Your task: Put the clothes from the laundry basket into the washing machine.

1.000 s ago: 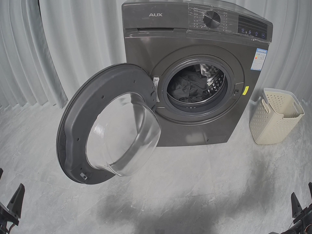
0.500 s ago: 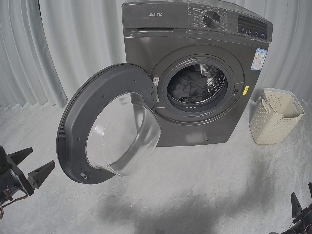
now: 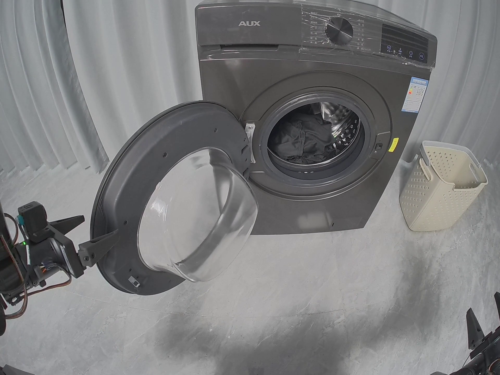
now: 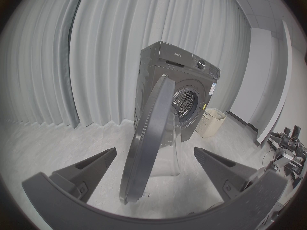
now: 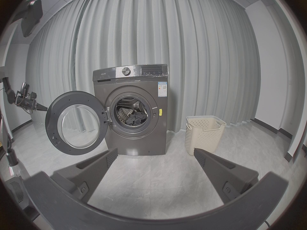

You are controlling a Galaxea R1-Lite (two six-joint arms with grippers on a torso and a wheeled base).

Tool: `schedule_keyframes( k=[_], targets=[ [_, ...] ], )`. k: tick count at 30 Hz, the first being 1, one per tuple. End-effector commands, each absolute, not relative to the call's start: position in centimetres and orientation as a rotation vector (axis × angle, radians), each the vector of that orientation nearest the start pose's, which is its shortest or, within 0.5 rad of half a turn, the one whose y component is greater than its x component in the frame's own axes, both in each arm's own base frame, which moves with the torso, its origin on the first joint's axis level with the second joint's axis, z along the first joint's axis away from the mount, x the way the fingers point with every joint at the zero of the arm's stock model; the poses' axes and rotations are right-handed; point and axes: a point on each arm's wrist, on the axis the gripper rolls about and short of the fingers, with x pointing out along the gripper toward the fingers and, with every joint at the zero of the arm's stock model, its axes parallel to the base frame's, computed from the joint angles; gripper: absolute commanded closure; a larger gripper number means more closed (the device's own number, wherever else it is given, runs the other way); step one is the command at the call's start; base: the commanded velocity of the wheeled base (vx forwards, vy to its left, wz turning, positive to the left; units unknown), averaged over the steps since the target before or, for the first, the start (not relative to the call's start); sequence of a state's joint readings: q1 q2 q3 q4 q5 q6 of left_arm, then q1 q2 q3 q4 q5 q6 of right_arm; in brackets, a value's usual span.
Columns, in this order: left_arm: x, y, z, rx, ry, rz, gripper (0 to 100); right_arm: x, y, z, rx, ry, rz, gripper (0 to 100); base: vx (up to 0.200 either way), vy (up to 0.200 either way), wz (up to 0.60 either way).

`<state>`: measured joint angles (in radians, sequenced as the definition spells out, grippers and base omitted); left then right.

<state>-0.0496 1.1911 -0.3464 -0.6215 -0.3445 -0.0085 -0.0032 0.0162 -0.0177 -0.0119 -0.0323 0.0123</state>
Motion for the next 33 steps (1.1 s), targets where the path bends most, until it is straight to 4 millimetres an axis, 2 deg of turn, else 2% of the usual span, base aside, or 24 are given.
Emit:
schedule_keyframes(
  k=[1, 7, 10, 12, 16, 24, 30, 33],
  targets=[
    [18.6, -2.1, 15.9, -0.044, 0.300, -0.423, 0, -2.3, -0.1, 7.7, 0.012, -0.012, -0.035, 0, 0.000, 0.000, 0.00],
    [18.1, -4.4, 16.0, -0.040, 0.297, -0.587, 0, -2.3, -0.1, 7.7, 0.012, -0.012, -0.035, 0, 0.000, 0.000, 0.00],
    [17.7, -4.9, 16.1, -0.039, 0.292, -0.637, 0, -2.3, -0.1, 7.7, 0.012, -0.012, -0.035, 0, 0.000, 0.000, 0.00],
    [16.6, -5.8, 16.7, -0.058, 0.269, -0.709, 0, -2.3, -0.1, 7.7, 0.012, -0.014, -0.035, 0, 0.000, 0.000, 0.00],
    [15.8, -6.3, 17.1, -0.088, 0.261, -0.746, 0, -2.3, -0.1, 7.7, 0.012, -0.012, -0.035, 0, 0.000, 0.000, 0.00],
    [15.9, -6.6, 16.8, -0.084, 0.276, -0.761, 0, -2.3, -0.1, 7.7, 0.012, -0.014, -0.035, 0, 0.000, 0.000, 0.00],
    [16.6, -9.4, 16.4, -0.070, 0.322, -0.875, 0, -2.3, -0.1, 7.7, 0.012, -0.012, -0.035, 0, 0.000, 0.000, 0.00],
    [16.7, -10.1, 16.7, -0.086, 0.322, -0.897, 0, -2.3, -0.1, 7.7, 0.012, -0.012, -0.035, 0, 0.000, 0.000, 0.00]
  ],
)
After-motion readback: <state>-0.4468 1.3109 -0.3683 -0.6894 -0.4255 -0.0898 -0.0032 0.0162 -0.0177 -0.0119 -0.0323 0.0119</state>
